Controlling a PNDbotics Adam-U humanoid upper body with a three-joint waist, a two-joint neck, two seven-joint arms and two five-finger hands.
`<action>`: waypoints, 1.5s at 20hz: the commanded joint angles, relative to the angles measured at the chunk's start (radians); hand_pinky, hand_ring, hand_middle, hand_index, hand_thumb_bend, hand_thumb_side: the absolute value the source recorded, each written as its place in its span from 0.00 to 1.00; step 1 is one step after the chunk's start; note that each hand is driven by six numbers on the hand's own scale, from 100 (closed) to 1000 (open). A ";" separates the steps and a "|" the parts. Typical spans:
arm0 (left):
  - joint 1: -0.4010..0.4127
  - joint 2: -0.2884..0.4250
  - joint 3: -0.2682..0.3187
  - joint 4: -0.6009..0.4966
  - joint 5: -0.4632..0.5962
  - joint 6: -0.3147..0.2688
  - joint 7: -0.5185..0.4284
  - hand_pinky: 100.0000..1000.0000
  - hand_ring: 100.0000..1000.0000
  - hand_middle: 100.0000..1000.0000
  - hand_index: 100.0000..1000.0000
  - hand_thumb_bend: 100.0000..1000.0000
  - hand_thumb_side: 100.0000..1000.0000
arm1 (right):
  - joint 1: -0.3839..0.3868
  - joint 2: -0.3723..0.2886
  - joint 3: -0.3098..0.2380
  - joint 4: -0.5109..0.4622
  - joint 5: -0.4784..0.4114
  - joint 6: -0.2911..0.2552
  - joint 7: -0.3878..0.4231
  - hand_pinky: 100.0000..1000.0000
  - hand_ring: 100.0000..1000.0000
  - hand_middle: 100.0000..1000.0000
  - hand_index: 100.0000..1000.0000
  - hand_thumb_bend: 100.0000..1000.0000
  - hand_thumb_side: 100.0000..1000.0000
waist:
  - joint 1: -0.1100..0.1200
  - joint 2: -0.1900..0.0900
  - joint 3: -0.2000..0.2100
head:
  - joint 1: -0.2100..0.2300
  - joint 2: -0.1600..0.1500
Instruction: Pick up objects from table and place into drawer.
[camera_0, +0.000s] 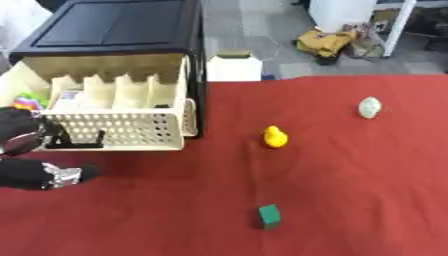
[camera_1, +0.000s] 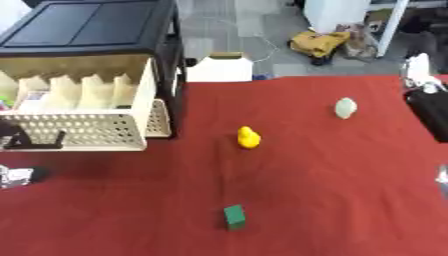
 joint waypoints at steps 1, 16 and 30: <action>-0.004 0.042 0.015 -0.016 -0.003 0.002 -0.005 0.00 0.00 0.00 0.73 0.50 1.00 | -0.011 -0.013 -0.009 -0.017 -0.003 -0.001 -0.003 0.63 0.66 0.52 0.77 0.08 0.60 | -0.001 -0.016 0.001 | 0.003 -0.015; -0.009 0.036 0.073 -0.089 0.017 0.028 0.023 0.00 0.00 0.00 0.98 0.43 1.00 | -0.010 -0.012 -0.010 -0.017 -0.004 0.001 -0.004 0.63 0.66 0.52 0.77 0.09 0.60 | -0.002 -0.021 0.007 | -0.001 -0.014; -0.045 0.010 0.142 -0.124 0.069 -0.015 0.076 0.00 0.00 0.00 0.93 0.37 1.00 | -0.009 -0.016 -0.015 -0.017 -0.002 0.006 -0.010 0.63 0.66 0.52 0.77 0.08 0.60 | -0.003 -0.026 0.012 | -0.022 -0.005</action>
